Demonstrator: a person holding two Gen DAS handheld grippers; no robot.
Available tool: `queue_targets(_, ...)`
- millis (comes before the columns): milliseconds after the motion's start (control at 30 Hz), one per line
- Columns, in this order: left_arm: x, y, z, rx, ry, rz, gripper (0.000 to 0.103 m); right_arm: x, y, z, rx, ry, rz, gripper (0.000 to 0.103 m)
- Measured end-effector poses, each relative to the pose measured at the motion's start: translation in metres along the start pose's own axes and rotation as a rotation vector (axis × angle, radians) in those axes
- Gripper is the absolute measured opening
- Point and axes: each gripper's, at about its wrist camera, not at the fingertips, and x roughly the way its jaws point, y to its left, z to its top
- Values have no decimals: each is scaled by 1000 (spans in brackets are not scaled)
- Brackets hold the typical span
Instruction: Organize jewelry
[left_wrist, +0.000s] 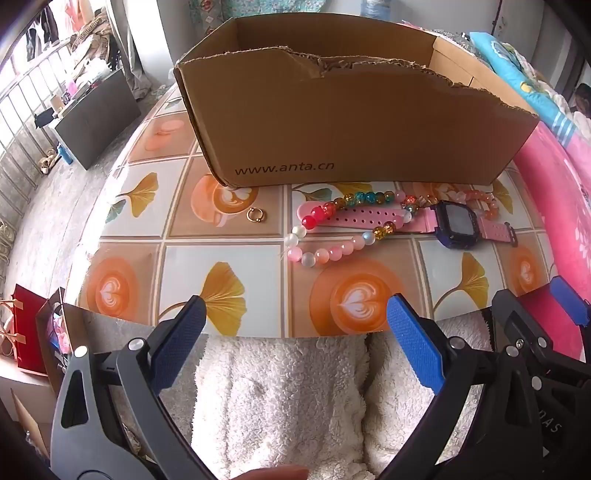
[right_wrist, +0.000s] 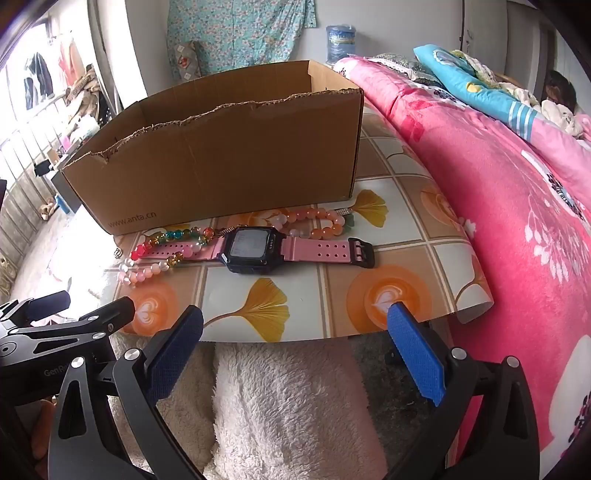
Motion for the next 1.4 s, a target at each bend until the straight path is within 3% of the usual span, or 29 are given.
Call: queue_targets(1400,3,3,-5,5,-1,12,95,0,-1,1,-2,-3,-6,98)
